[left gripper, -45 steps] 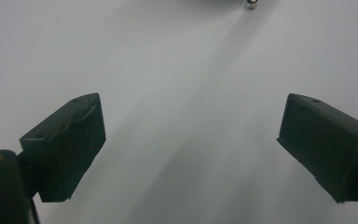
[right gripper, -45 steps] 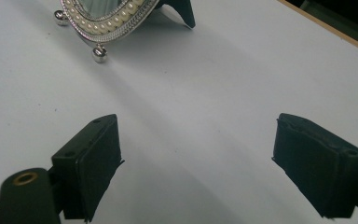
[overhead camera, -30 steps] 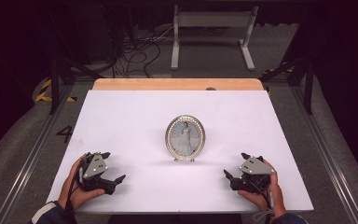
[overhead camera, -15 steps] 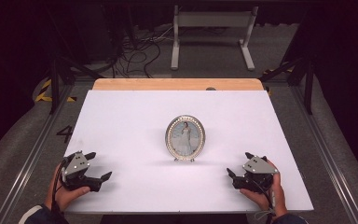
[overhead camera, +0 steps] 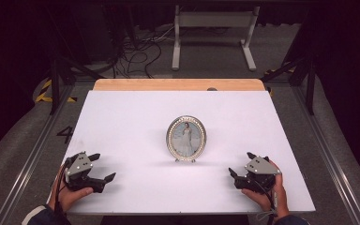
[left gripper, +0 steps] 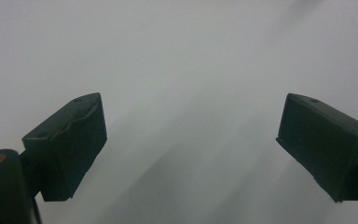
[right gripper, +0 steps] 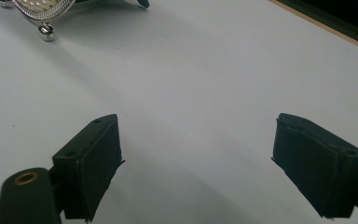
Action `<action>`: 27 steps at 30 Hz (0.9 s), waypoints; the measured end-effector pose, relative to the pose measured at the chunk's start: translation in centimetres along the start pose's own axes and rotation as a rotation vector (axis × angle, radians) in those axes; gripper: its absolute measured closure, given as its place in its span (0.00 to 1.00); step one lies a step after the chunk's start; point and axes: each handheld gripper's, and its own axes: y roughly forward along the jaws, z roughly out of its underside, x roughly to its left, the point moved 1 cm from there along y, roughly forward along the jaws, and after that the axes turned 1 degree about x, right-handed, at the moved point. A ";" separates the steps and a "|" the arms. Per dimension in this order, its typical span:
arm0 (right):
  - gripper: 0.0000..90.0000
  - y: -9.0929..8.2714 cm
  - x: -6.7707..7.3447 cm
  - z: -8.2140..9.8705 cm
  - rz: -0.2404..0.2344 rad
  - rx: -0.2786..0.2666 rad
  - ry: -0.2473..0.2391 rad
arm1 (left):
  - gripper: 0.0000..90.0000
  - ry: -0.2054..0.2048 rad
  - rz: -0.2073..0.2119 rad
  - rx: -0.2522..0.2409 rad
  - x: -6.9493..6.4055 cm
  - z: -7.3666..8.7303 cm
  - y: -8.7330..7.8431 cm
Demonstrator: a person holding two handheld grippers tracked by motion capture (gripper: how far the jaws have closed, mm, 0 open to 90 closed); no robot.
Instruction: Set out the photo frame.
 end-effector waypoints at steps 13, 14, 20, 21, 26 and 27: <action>0.17 0.2 0.1 0.0 -0.017 -0.001 -0.001 | 0.09 0.012 -0.002 0.022 -0.2 0.0 0.4; 0.17 0.2 0.1 0.0 -0.017 -0.001 -0.001 | 0.09 0.012 -0.002 0.022 -0.2 0.0 0.4; 0.17 0.2 0.2 0.0 -0.016 0.000 -0.007 | 0.09 0.009 -0.006 0.016 -0.2 0.0 0.4; 0.17 0.2 0.2 0.0 -0.016 -0.001 -0.008 | 0.09 0.011 -0.006 0.018 -0.2 0.0 0.4; 0.17 0.2 0.1 0.1 -0.015 0.002 -0.004 | 0.09 0.015 -0.004 0.023 -0.2 -0.1 0.6; 0.17 0.2 0.1 0.1 -0.016 0.004 -0.001 | 0.09 0.016 -0.005 0.024 -0.2 -0.1 0.6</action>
